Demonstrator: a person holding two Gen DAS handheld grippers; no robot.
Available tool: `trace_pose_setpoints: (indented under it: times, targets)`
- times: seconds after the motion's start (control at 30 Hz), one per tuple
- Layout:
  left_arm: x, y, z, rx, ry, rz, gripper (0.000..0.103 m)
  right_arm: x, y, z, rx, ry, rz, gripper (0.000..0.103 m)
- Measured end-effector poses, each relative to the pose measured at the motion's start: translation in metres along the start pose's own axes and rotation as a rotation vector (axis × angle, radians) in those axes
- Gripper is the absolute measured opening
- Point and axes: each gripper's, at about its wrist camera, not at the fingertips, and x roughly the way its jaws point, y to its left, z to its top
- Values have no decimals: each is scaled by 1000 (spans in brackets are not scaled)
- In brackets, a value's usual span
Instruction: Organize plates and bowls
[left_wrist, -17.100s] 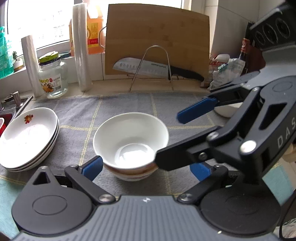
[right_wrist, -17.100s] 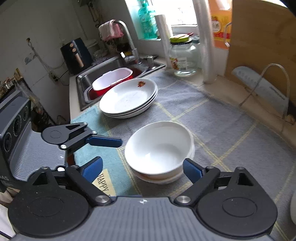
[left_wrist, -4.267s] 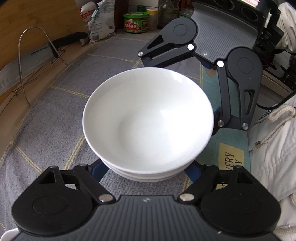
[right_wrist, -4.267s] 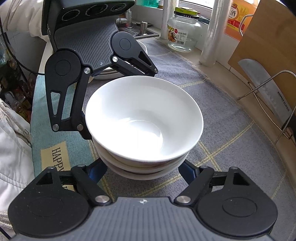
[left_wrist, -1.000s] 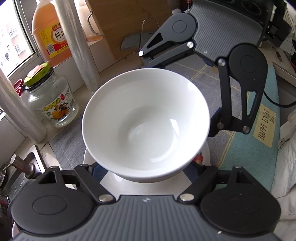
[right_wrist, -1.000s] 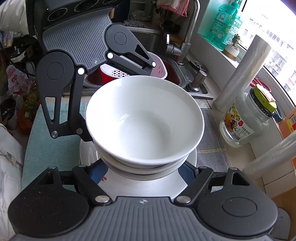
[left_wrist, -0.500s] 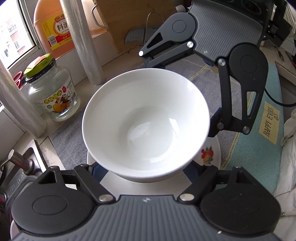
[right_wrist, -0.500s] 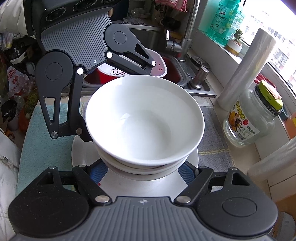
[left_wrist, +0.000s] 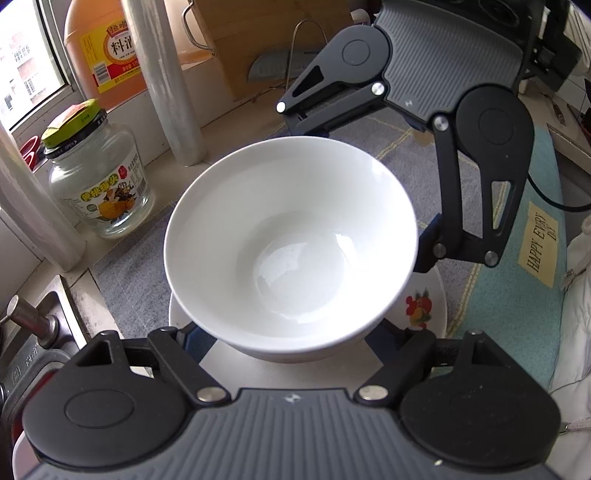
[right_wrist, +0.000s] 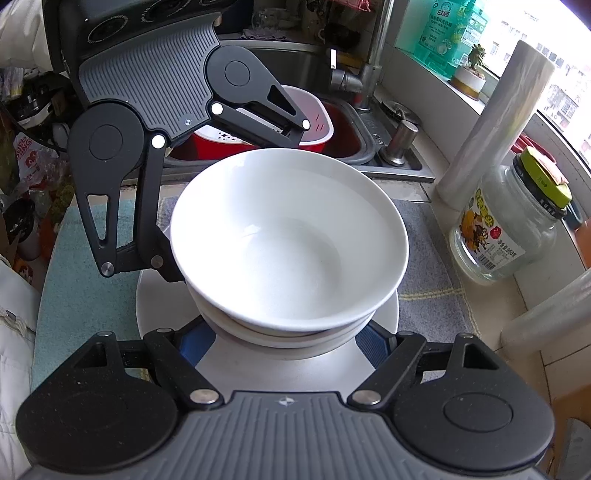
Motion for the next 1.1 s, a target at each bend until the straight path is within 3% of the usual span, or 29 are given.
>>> trace_pose_setpoints:
  times: [0.17,0.23,0.3,0.57,0.87,1.1]
  targets:
    - [0,-2,-2,-6,-20,5,86,3,-1,0,11,6,-1,87]
    - [-1,-5,-4,-4,-38,17,95,5,-2,-1,18,15,1,90]
    - [-3,-9,-6,3,-46,34,95,4,1,-3,6,9,-12,102]
    - [-15,-25,-21,-41,-112,160,101,-6,5,-6,45,-8,-76,103]
    - [-33,-33,-34,-178,-213,201,102,-16,18,-21,265,-1,-179,103]
    - [-48,-55,-35,-289,-265,306,102,-28,27,-33,500,46,-315,103]
